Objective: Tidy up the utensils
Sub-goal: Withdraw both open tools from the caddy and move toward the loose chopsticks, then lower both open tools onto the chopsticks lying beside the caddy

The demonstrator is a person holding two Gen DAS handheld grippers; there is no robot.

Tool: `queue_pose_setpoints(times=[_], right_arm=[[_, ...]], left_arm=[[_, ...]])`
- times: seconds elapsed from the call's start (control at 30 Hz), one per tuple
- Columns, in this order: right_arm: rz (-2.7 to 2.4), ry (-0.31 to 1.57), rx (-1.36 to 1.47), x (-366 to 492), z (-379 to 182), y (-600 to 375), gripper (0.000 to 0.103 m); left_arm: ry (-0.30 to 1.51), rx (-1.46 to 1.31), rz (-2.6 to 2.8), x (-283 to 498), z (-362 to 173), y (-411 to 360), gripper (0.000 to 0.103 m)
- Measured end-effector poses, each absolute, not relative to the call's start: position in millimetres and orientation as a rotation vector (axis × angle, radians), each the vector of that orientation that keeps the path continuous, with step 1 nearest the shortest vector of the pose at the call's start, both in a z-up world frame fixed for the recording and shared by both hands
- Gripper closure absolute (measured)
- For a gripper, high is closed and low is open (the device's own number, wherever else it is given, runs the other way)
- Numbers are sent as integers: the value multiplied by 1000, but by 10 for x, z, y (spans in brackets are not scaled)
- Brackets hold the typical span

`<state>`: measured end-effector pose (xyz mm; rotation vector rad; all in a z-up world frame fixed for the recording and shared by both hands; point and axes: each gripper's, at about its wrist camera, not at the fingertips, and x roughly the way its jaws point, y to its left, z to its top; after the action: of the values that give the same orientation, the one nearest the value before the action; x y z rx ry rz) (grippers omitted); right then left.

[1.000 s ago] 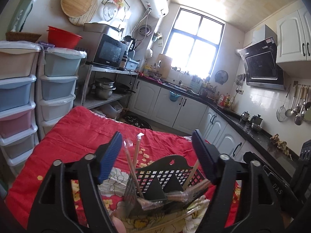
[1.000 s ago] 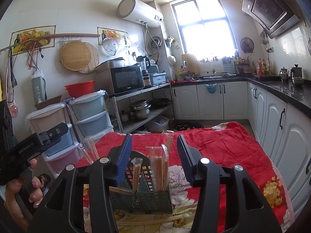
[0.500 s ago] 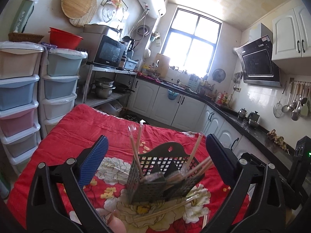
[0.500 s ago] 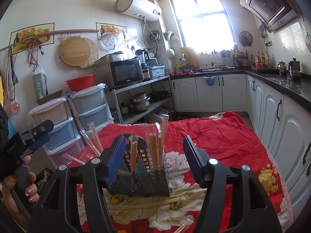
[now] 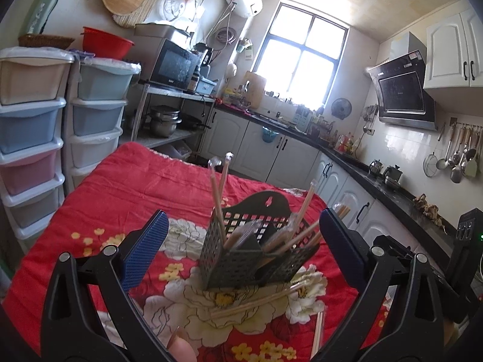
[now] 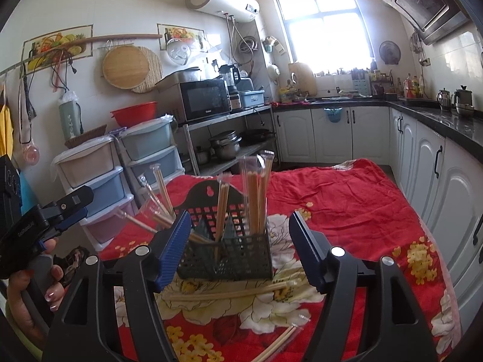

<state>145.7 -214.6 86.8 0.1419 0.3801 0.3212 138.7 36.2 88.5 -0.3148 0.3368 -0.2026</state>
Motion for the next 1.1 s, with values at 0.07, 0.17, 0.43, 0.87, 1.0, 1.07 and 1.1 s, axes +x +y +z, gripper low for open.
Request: queue_pose_setpoints(times=[0.07, 0.17, 0.43, 0.87, 1.0, 1.07, 1.1], right_arm=[[322, 391, 142, 1443, 837, -2142, 38], [323, 404, 142, 1427, 795, -2146, 38], [317, 439, 145, 1393, 683, -2185, 38], [295, 532, 144, 1417, 448, -2268, 38], [293, 567, 144, 1432, 361, -2279, 38], [291, 587, 147, 1445, 309, -2288, 38], [289, 597, 150, 1451, 281, -2295, 38]], left_arm=[[347, -317, -202, 1369, 848, 376, 11], [361, -325, -201, 1350, 799, 390, 11], [404, -343, -208, 1315, 647, 416, 11], [503, -362, -222, 1343, 345, 443, 11], [544, -366, -237, 1359, 240, 410, 11], [571, -369, -247, 1374, 178, 390, 11], [584, -371, -248, 1379, 142, 383, 11]])
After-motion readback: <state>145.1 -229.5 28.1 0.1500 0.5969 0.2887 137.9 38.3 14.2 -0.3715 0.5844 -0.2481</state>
